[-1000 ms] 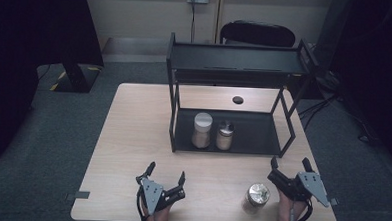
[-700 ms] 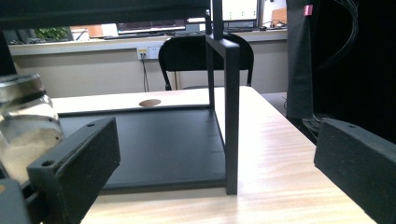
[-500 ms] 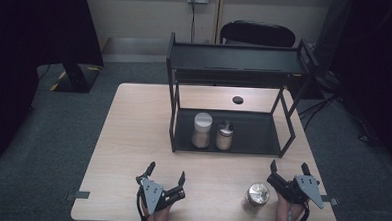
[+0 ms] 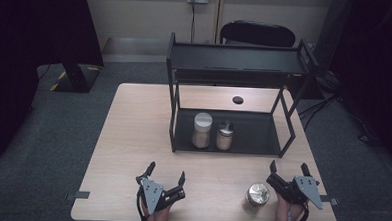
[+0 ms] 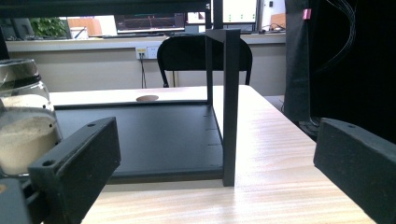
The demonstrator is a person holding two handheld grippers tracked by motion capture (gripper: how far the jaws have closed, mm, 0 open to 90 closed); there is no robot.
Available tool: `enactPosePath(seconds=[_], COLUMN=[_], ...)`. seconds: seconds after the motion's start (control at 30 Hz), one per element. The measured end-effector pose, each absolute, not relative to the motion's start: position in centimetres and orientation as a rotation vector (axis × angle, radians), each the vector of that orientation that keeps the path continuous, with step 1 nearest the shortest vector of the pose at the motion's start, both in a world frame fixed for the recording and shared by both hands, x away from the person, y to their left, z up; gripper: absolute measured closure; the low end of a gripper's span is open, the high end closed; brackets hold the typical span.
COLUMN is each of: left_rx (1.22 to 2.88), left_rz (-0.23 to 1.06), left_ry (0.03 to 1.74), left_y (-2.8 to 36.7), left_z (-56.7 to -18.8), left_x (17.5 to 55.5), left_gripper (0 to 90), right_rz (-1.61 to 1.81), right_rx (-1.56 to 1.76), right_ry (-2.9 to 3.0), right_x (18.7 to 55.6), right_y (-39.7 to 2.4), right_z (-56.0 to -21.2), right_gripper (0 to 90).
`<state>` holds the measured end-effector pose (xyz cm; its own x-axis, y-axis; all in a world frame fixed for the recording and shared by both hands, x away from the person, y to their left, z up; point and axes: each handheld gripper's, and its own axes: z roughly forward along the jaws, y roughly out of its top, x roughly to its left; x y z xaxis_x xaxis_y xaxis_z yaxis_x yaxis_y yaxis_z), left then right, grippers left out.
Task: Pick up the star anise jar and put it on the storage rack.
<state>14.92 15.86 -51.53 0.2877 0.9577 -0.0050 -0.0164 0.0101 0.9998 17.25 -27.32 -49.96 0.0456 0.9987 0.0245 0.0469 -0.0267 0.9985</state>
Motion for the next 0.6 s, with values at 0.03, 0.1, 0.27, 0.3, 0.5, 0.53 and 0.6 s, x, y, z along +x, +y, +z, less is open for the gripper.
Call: enactPosePath(seconds=[0.03,0.1,0.27,0.3,0.5,0.53,0.6], left_rx=[1.315,1.315,1.315,1.315,1.315,1.315,1.315], left_rz=[0.995,0.995,0.995,0.995,0.995,0.995,0.995], left_ry=[0.983,0.983,0.983,0.983,0.983,0.983,0.983], left_y=[15.9,15.9,15.9,15.9,15.9,15.9,15.9], left_z=[-51.5,-51.5,-51.5,-51.5,-51.5,-51.5,-51.5], left_x=[14.9,14.9,14.9,14.9,14.9,14.9,14.9], left_gripper=[0.3,0.3,0.3,0.3,0.3,0.3,0.3], right_rz=[1.176,1.186,1.204,1.205,1.227,1.231,1.237], right_rx=[1.289,1.297,1.287,1.281,1.267,1.267,1.271], right_ry=[1.195,1.192,1.212,1.205,1.179,1.178,1.18], right_x=[17.2,17.2,17.2,17.1,16.5,16.4,16.3], right_y=[-27.4,-27.5,-27.8,-27.7,-27.9,-27.9,-27.8], right_z=[-49.9,-49.8,-49.3,-49.2,-48.3,-48.2,-47.8], right_gripper=[0.0,0.0,0.0,0.0,0.0,0.0,0.0])
